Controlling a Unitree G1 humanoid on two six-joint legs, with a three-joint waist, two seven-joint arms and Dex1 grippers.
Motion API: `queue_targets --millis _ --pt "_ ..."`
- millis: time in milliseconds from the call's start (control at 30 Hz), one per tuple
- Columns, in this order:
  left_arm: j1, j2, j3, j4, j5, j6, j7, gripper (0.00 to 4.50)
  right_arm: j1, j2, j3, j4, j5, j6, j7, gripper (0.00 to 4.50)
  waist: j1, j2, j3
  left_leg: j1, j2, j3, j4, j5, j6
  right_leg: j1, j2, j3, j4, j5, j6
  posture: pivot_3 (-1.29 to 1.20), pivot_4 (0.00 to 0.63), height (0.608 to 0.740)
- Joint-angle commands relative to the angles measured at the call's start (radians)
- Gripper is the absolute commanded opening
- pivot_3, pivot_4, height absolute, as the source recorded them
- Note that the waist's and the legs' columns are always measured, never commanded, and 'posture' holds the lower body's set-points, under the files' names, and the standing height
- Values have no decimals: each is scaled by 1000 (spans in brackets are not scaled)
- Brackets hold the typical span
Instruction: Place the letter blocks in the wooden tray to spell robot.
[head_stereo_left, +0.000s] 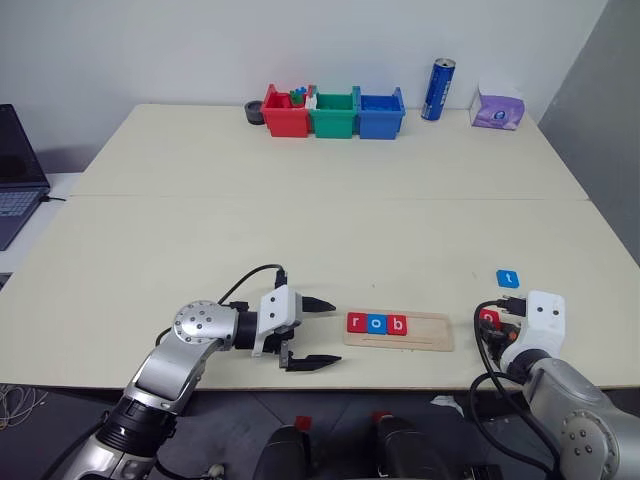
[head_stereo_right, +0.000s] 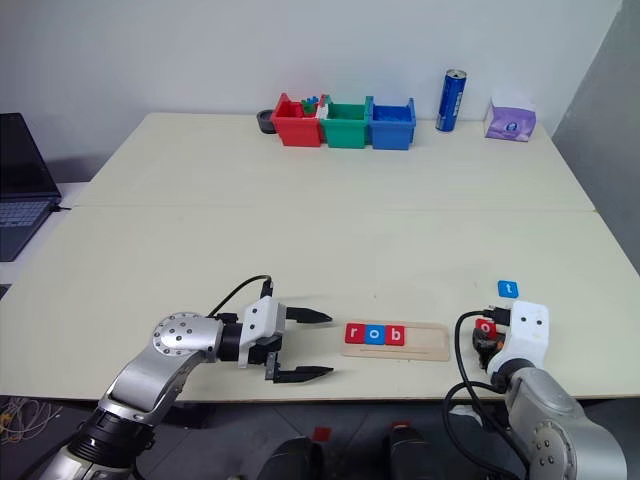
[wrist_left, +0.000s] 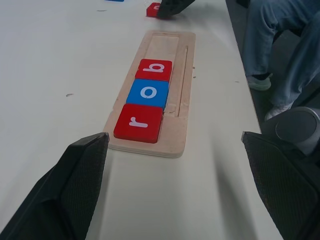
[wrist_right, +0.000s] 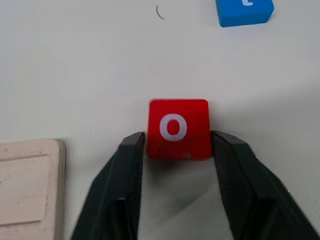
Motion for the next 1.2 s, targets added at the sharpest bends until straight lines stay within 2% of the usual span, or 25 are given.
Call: queue_targets --millis 33,100,133,367,467,567,700,733,800,1000,1200 --pt "-11 -3 10 -6 -3 -23 2 4500 15 13 16 -9 -28 -28 -19 3533 0 0 0 0 0 0 0 0 0 0 0 0 0 0 0 0 150 740" --pt "-11 -3 10 -4 -1 -25 1 4500 12 22 21 -25 -43 -53 -33 4254 -1 0 0 0 0 0 0 0 0 0 0 0 0 0 0 0 150 740" --pt "-10 -3 11 -3 -1 -27 1 4500 10 12 26 -35 -52 -70 -35 4478 -1 0 0 0 0 0 0 0 0 0 0 0 0 0 0 0 150 740" --pt "-8 -1 12 3 0 -35 3 4500 -37 -123 17 -53 -86 -174 18 4478 -1 0 0 0 0 0 0 0 0 -1 0 0 0 0 0 0 150 740" --pt "-11 -2 14 7 0 -36 3 4500 -105 -257 -36 51 -3 -205 187 4478 -1 0 1 0 -1 1 0 0 0 -1 0 0 0 0 0 0 150 740" --pt "-15 -3 13 7 -2 -34 2 4500 -149 -495 -33 168 90 -261 465 4478 -1 0 2 0 -1 1 0 0 0 0 0 -1 0 0 0 0 150 740" --pt "-22 -3 12 0 -5 -23 2 4500 -65 -799 44 255 117 -428 818 4478 4 -1 3 -1 -2 1 -1 0 1 0 0 -2 -2 0 0 0 150 740" --pt "-25 -3 12 -1 -6 -20 3 4500 -21 -863 65 261 114 -487 914 4478 6 -1 3 -2 -2 0 -1 -1 1 0 0 -2 -3 -1 -1 0 150 740" --pt "-28 -2 14 -2 -5 -16 5 4500 23 -946 112 310 82 -579 1008 4478 6 -2 3 -3 -2 -2 -1 -1 1 0 1 -4 -3 -1 -1 0 150 740" --pt "-22 18 29 4 4 -21 14 4500 -84 -991 251 536 -41 -815 1081 4478 -4 -4 5 0 -1 1 1 -1 1 0 1 -1 -1 0 1 0 150 740" --pt "-7 50 38 37 24 -64 7 4500 -191 -967 353 675 -102 -889 1124 4478 0 -5 5 1 -1 2 1 -1 1 1 0 -2 -1 0 1 0 150 740"
